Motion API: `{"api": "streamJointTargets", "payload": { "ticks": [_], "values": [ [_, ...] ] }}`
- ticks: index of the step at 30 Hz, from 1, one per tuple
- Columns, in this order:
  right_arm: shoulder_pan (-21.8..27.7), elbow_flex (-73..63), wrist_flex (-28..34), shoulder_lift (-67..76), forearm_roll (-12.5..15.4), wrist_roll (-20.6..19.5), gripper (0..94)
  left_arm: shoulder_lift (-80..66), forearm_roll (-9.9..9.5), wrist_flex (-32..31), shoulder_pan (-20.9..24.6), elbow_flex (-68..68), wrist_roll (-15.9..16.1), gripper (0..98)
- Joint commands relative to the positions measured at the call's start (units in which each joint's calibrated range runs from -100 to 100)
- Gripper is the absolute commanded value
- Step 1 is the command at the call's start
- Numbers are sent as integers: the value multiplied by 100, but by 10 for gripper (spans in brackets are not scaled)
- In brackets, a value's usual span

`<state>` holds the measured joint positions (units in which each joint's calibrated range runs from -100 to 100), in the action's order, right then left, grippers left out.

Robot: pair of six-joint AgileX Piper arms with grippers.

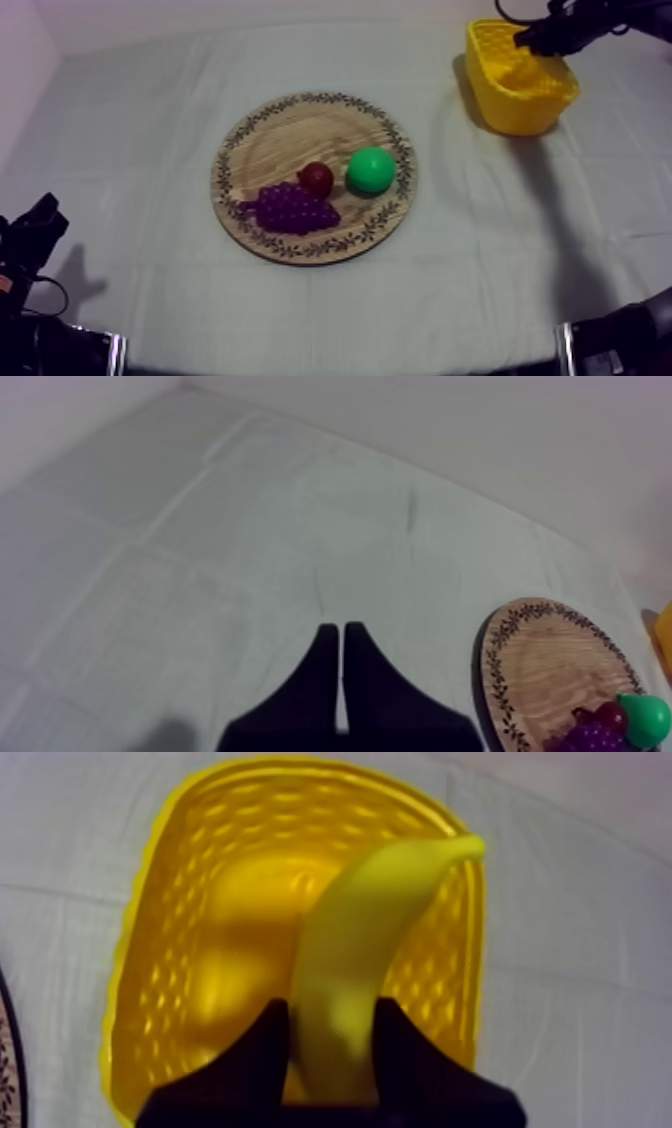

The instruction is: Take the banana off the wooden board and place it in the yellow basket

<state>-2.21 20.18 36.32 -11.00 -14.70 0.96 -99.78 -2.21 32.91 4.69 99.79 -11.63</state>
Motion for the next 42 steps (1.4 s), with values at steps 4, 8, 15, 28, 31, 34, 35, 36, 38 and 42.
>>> {"api": "streamJointTargets", "payload": {
  "ticks": [4,8,15,28,31,34,35,36,38,42],
  "values": [
    [46,-394,52,-344,72,101,213,-5,3,-1,-2,-1,-1,1],
    [23,-385,-45,-513,-35,14,247,-5,3,-1,-2,-1,0,1],
    [14,30,-419,-615,-257,-256,375,-5,3,-1,-2,-1,0,1],
    [187,923,-845,688,-387,-1252,92,-5,3,-1,-2,-1,-1,1],
    [380,1672,-1228,1467,-183,-1561,51,-5,3,-1,-2,-1,0,1],
    [515,2378,-1347,2317,486,-1141,23,-5,3,-1,-2,-1,0,1],
    [518,2619,-1312,2604,727,-878,18,-5,3,-1,-2,-1,-1,1],
    [505,2884,-1268,2899,927,-628,15,-5,3,-1,-2,-1,-1,1],
    [454,3481,-1209,3505,1200,-237,11,-5,3,-1,-2,-1,0,1],
    [339,4787,-1167,4770,1548,242,8,-5,3,-1,-2,-1,1,1]
  ]
}}
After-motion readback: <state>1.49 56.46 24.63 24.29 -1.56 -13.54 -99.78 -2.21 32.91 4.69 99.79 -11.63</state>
